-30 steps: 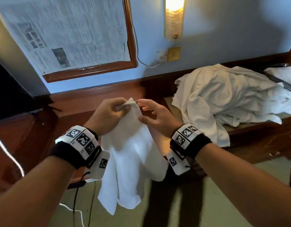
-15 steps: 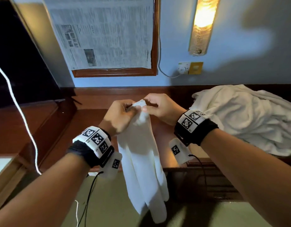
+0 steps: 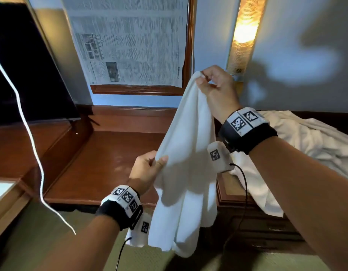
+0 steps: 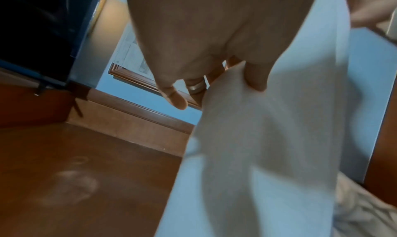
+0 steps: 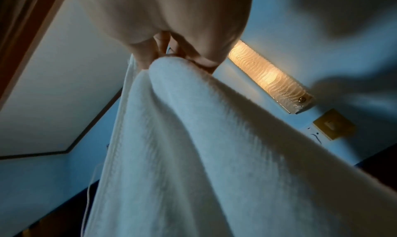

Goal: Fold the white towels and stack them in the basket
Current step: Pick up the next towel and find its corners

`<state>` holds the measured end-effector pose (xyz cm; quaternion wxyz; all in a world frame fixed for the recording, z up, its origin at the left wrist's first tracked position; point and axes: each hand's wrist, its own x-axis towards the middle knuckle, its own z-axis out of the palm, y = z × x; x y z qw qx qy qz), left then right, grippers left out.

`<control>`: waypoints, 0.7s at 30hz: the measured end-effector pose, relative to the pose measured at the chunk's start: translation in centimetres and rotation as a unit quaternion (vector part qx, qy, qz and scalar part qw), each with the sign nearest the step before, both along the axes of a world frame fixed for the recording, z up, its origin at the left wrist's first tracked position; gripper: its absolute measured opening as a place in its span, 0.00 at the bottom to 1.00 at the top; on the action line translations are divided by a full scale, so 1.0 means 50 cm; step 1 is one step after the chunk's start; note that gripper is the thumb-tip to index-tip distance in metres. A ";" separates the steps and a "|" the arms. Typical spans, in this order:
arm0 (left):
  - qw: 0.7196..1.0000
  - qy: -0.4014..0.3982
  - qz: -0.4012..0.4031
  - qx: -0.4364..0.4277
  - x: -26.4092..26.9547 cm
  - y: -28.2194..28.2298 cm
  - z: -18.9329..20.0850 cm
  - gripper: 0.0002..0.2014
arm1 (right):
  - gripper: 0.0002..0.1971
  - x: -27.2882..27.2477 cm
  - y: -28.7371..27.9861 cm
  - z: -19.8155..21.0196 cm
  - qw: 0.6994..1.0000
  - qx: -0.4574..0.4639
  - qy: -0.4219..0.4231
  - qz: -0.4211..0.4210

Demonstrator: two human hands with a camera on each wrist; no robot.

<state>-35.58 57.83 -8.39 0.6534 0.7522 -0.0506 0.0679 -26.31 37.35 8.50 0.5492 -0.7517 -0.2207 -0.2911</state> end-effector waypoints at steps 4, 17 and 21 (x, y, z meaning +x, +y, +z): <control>0.987 0.104 0.003 0.124 0.001 0.024 -0.074 0.16 | 0.07 0.008 -0.020 -0.013 1.000 -0.006 0.010 -0.025; 0.978 -0.078 -0.039 0.187 0.033 0.010 0.142 0.05 | 0.18 -0.084 0.053 -0.178 0.891 -0.410 0.093 0.173; 0.988 -0.080 -0.035 0.128 0.001 0.062 0.129 0.12 | 0.10 -0.073 0.069 -0.136 0.928 -0.352 0.027 0.115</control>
